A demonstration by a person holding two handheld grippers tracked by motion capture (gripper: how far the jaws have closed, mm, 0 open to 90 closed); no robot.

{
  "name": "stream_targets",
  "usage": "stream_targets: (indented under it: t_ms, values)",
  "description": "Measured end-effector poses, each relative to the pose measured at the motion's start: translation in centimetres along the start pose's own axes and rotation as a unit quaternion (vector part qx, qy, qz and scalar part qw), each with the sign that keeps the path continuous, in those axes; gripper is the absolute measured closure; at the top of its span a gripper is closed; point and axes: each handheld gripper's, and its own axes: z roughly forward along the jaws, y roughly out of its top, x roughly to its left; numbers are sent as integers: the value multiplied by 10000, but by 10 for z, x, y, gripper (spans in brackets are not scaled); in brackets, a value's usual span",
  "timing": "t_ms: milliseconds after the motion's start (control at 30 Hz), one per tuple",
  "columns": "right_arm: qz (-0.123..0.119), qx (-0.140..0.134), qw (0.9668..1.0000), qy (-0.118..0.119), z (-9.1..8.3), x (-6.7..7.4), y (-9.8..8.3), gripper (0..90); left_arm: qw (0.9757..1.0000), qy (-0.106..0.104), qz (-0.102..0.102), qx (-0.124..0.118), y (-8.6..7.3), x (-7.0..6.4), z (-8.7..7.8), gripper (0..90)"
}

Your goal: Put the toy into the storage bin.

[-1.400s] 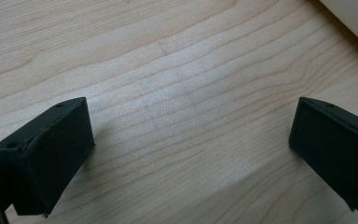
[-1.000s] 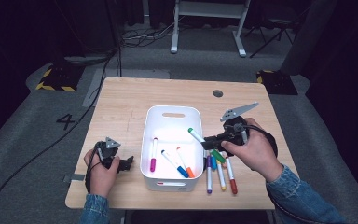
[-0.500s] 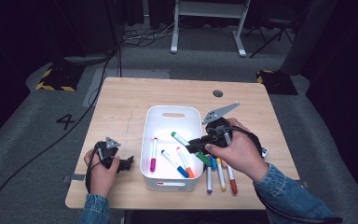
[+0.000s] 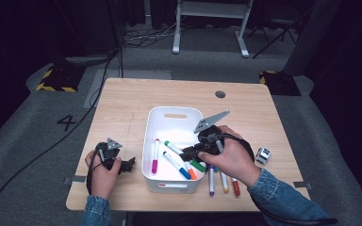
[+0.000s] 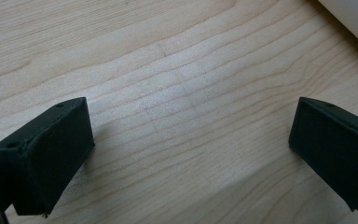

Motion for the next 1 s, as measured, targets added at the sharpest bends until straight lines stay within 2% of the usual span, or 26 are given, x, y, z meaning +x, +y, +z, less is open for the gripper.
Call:
stream_targets:
  t_ms: [367,567,667,767,800,833,867,900,933,1000]
  values:
    - [-72,279,9996,62,20,2,-7,770,10000,-3,-3,-16,0,0,1,0]
    - [-97,465,9989,-3,30,5,-11,770,10000,-10,-7,-14,0,0,1,0]
    - [-229,544,9982,-77,34,5,-11,770,10000,-1,-3,-15,0,0,1,0]
    - [-249,585,9980,-70,37,6,-11,770,10000,0,-1,-15,0,0,1,0]
    - [-350,655,9972,-54,40,5,-11,767,10000,-8,-6,-16,0,0,1,0]
    - [-350,655,9972,-54,40,5,-11,767,10000,-8,-6,-16,0,0,1,0]
    - [-375,632,9973,-10,42,5,-11,734,10000,-2,-4,-16,0,0,1,0]
    - [-244,439,9987,66,41,8,-12,543,10000,-1,-2,-16,0,0,1,0]
    - [-190,271,9994,85,40,9,-12,535,10000,-3,-4,-15,0,0,1,0]
    - [-277,126,9995,111,33,9,-12,531,10000,-2,-2,-16,0,0,1,0]
